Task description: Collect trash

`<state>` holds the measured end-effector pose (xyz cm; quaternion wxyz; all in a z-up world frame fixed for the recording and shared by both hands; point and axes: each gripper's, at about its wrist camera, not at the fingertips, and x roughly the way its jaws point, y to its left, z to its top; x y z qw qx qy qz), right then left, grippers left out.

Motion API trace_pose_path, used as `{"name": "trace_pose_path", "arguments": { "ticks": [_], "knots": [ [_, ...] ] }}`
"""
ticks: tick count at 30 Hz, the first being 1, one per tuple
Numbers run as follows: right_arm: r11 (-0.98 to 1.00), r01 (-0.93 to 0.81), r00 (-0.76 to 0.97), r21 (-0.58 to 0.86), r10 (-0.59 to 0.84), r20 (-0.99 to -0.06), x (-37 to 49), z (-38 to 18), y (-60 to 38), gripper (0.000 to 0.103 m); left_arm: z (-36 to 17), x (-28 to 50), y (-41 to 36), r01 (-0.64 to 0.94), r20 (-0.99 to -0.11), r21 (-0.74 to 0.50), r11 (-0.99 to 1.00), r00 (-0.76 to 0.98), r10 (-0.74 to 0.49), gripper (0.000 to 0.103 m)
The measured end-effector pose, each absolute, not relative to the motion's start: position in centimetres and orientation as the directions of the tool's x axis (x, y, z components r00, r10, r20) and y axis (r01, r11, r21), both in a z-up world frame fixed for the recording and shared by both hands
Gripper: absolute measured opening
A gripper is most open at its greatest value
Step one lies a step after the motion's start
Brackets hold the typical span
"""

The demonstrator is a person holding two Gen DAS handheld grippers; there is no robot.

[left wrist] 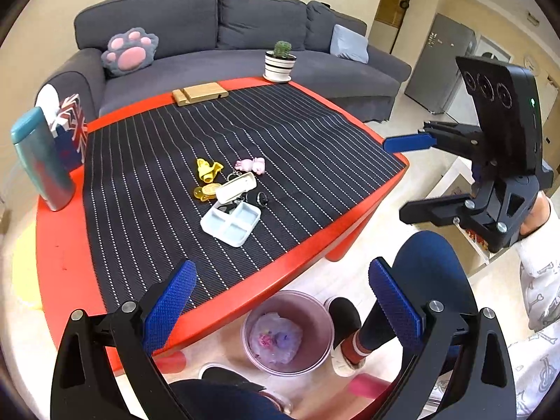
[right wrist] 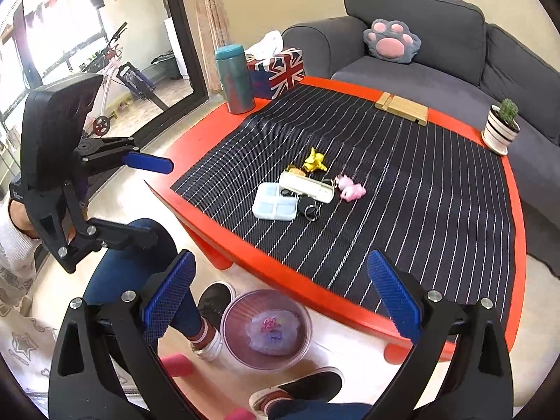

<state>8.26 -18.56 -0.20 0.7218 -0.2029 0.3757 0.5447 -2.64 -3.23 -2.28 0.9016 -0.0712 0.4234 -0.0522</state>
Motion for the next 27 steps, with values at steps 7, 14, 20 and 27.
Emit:
{"name": "trace_pose_path", "arguments": {
  "ticks": [7, 14, 20, 27],
  "knots": [
    [0.302, -0.949, 0.122, 0.093, 0.619, -0.776, 9.4, -0.1, -16.3, 0.097, -2.4, -2.5, -2.3, 0.025, -0.758, -0.179, 0.984, 0.634, -0.154, 0.095],
    [0.264, -0.963, 0.117, 0.053, 0.587, -0.801, 10.9, -0.5, -13.1, 0.097, -2.6, -2.6, -1.9, 0.017, -0.759, -0.190, 0.982, 0.632, -0.158, 0.095],
    [0.217, -0.976, 0.105, 0.023, 0.560, -0.822, 11.6, -1.4, -10.1, 0.097, -2.9, -2.7, -1.2, 0.005, -0.757, -0.204, 0.979, 0.633, -0.161, 0.095],
    [0.156, -0.988, 0.092, -0.015, 0.499, -0.861, 12.1, -3.6, -6.9, 0.097, -3.2, -3.1, -0.6, -0.009, -0.754, -0.217, 0.976, 0.636, -0.163, 0.095]
  ]
}}
